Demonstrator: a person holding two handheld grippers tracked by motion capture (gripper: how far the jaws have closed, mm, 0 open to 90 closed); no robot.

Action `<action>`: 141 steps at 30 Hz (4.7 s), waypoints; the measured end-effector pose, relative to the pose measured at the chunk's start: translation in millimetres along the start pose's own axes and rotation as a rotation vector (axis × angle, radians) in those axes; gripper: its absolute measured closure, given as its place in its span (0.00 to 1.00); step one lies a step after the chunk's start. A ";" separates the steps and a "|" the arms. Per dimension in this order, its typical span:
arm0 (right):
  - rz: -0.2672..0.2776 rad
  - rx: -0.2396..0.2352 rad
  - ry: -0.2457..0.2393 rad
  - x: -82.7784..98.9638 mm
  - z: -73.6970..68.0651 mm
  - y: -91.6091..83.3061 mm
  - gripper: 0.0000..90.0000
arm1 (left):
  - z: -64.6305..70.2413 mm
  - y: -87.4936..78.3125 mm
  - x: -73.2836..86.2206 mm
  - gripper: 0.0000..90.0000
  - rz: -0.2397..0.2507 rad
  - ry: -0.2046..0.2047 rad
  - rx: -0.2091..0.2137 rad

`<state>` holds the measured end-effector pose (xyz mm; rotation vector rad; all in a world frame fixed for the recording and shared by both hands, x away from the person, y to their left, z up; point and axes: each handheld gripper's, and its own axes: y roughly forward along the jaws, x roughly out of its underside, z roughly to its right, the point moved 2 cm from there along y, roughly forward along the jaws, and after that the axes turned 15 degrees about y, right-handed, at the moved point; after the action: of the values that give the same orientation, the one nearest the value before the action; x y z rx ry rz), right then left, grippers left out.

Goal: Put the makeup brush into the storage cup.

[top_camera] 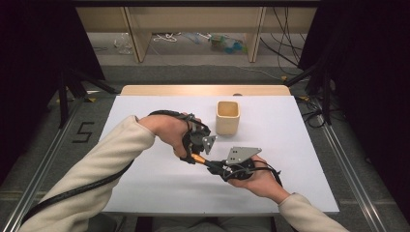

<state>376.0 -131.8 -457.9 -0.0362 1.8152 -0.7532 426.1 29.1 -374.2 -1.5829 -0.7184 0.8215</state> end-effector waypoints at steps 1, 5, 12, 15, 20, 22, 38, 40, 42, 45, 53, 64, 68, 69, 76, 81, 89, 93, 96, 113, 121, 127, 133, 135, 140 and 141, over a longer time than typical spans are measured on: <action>-0.001 -0.001 0.003 -0.2 -0.2 0.0 0.84 | 0.1 0.4 0.2 0.68 0.002 0.000 -0.001; 0.000 -0.002 0.006 -1.1 0.2 -1.8 0.84 | -0.1 1.5 0.3 0.67 0.003 0.001 -0.007; 0.005 0.005 0.013 -0.5 1.1 -1.1 0.84 | -2.8 -1.4 -2.7 0.50 0.056 -0.033 -0.061; 0.013 0.013 0.017 -1.3 3.4 -2.0 0.84 | -2.3 -7.9 -4.3 0.43 0.091 -0.043 -0.104; 0.024 0.026 0.026 -1.7 7.3 -4.4 0.84 | 4.1 -24.3 2.3 0.33 0.176 -0.040 -0.254; 0.021 0.037 0.029 -1.6 8.8 -5.6 0.84 | 10.7 -29.1 8.4 0.31 0.209 -0.048 -0.299; 0.075 0.097 0.058 -5.1 18.7 -12.2 0.84 | 76.3 -21.7 70.0 0.20 0.485 -0.352 -0.584; 0.079 0.107 0.064 -5.9 19.5 -13.7 0.84 | 84.3 -16.5 76.2 0.20 0.517 -0.375 -0.597; 0.096 0.115 0.067 -6.5 20.8 -13.8 0.84 | 93.6 -8.5 80.0 0.21 0.526 -0.415 -0.587; 0.106 0.130 0.065 -6.6 22.8 -14.3 0.84 | 101.7 3.5 83.5 0.21 0.551 -0.462 -0.570; 0.118 0.132 0.071 -9.3 23.0 -17.9 0.84 | 106.5 35.6 82.8 0.22 0.606 -0.553 -0.529; 0.163 0.130 0.069 -13.5 21.0 -20.7 0.84 | 96.1 53.5 71.0 0.24 0.706 -0.690 -0.528; 0.168 0.131 0.067 -14.1 20.6 -21.0 0.84 | 91.3 54.1 65.7 0.24 0.745 -0.717 -0.534; 0.172 0.133 0.072 -14.1 20.3 -20.8 0.84 | 90.4 53.6 65.2 0.24 0.743 -0.716 -0.536; 0.172 0.126 0.075 -13.8 19.3 -19.8 0.84 | 87.2 56.7 62.9 0.24 0.768 -0.726 -0.535; 0.191 0.133 0.066 -14.4 19.0 -19.1 0.84 | 85.4 58.4 58.3 0.24 0.816 -0.760 -0.524; 0.196 0.130 0.071 -15.0 17.1 -19.7 0.84 | 80.2 56.1 53.7 0.24 0.852 -0.772 -0.545; 0.203 0.133 0.066 -15.6 16.8 -19.9 0.84 | 79.4 56.5 52.4 0.23 0.846 -0.785 -0.551; 0.201 0.131 0.061 -15.7 16.5 -20.2 0.84 | 77.8 55.6 52.0 0.23 0.864 -0.802 -0.555; 0.207 0.135 0.058 -16.5 15.8 -21.4 0.84 | 66.4 50.6 46.1 0.25 0.958 -0.851 -0.578; 0.205 0.137 0.059 -16.1 15.9 -21.2 0.84 | 62.6 52.2 44.3 0.25 0.985 -0.886 -0.577; 0.207 0.138 0.057 -16.1 16.0 -21.1 0.84 | 59.3 51.4 43.1 0.26 1.022 -0.916 -0.579; 0.210 0.141 0.059 -16.4 15.8 -21.0 0.84 | 57.3 51.4 42.4 0.26 1.048 -0.945 -0.573; 0.213 0.141 0.056 -16.6 15.8 -21.0 0.84 | 56.4 51.3 41.8 0.27 1.055 -0.945 -0.571; 0.226 0.145 0.056 -16.6 15.4 -19.3 0.84 | 53.8 51.1 37.7 0.27 1.076 -0.962 -0.563; 0.227 0.145 0.058 -16.6 15.2 -19.2 0.84 | 53.3 51.2 37.0 0.27 1.074 -0.961 -0.564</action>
<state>389.2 -148.0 -436.9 0.2847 1.7777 -0.7275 403.8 80.9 -434.6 -2.0501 -0.7518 2.4375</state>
